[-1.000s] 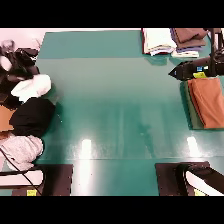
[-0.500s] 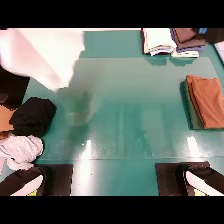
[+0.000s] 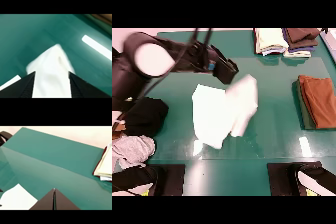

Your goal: Fold the shirts.

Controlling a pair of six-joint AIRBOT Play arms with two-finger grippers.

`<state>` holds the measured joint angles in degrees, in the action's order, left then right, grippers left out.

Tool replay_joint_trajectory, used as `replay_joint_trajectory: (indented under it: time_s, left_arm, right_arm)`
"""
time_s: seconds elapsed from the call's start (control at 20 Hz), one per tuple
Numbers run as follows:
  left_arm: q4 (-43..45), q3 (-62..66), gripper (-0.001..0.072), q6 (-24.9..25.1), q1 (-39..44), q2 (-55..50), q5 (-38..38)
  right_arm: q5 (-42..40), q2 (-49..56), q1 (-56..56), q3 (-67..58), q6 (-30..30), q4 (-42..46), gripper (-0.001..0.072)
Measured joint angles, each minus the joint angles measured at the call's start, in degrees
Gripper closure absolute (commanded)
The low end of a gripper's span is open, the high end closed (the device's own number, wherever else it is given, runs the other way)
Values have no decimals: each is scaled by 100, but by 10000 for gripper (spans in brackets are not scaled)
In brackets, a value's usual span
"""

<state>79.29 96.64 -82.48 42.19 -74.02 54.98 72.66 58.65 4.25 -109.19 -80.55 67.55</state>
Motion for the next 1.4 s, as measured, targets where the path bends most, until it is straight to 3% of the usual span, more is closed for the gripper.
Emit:
replay_joint_trajectory:
  time_s: [0.15,0.3,0.6,0.9,1.2,1.25,1.3,1.35,1.4]
  left_arm:
    - [2,0,210,-177,-498,-138,249]
    - [-20,-219,210,-483,-1534,-179,745]
    - [-962,-2249,210,-664,-2953,-192,973]
    - [-2363,-4343,210,-317,-3191,-192,87]
    - [-3178,-4999,213,0,-2610,-219,-833]
    - [-3226,-5031,350,-4,-2514,-219,-1001]
    - [-3230,-5058,591,-13,-2463,-225,-1130]
    - [-3220,-5077,677,-33,-2452,-225,-1220]
    - [-3246,-5060,677,-39,-2490,-219,-1285]
  right_arm:
    - [105,0,0,-28,0,2,693]
    - [186,0,2,-39,2,2,693]
    - [247,55,0,-44,0,2,693]
    - [391,337,2,-44,0,-35,693]
    - [544,608,4,-37,0,-50,693]
    - [562,629,4,-37,2,-48,693]
    - [566,643,4,-35,0,-48,693]
    - [599,654,4,-37,2,-46,693]
    - [640,662,2,-35,0,-35,693]
